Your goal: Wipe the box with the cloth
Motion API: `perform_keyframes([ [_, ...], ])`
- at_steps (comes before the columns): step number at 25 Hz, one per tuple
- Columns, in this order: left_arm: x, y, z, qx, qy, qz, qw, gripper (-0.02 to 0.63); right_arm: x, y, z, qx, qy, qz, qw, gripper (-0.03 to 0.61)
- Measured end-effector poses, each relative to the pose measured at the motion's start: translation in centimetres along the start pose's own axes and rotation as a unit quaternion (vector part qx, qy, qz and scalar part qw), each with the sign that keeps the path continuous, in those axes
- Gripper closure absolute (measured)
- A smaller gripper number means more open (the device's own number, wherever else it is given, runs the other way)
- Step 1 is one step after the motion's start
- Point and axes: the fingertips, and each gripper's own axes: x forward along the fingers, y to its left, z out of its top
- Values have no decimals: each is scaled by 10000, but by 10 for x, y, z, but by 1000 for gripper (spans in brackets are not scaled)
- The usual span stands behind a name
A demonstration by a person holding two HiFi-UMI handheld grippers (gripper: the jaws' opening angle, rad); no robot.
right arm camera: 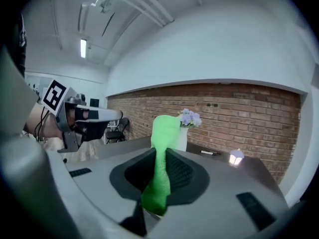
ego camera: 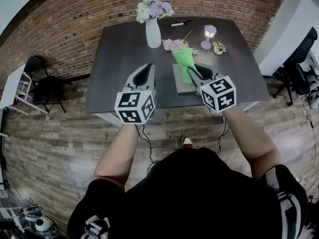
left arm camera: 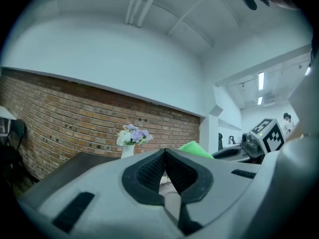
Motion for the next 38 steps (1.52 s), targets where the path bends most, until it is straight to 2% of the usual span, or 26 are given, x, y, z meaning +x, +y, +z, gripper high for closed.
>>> perform_keyframes([
  [6,25,33,-7,-315,-12,387,9988,604,50,28,-42,-353,566,966,9931,523],
  [10,44,51,-15,-318,43,643,9974,604,74,50,-75,-647,972,1620,9799,522],
  [14,55,71,-18,-385,67,833,9958,604,94,74,-91,-861,1111,2129,9669,522],
  [16,59,80,-21,-469,103,833,9954,604,104,81,-98,-940,1248,2244,9619,522],
  [19,65,102,-24,-374,146,717,9966,604,113,92,-112,-996,1518,2364,9545,522],
  [23,78,136,-39,-438,318,516,9972,604,122,92,-136,-1044,1888,2181,9518,522],
  [26,89,155,-53,-563,497,362,9965,604,127,83,-145,-1309,2128,2068,9459,522],
  [29,98,165,-64,-795,674,249,9942,604,134,74,-151,-1384,2397,1978,9403,522],
  [31,102,165,-64,-730,715,153,9947,604,138,72,-157,-1457,2527,1996,9355,522],
  [34,106,169,-57,-601,640,199,9959,604,146,67,-170,-1687,2695,2129,9239,522],
  [38,97,175,-48,-598,484,415,9962,604,154,55,-184,-2171,2872,2430,9007,522],
])
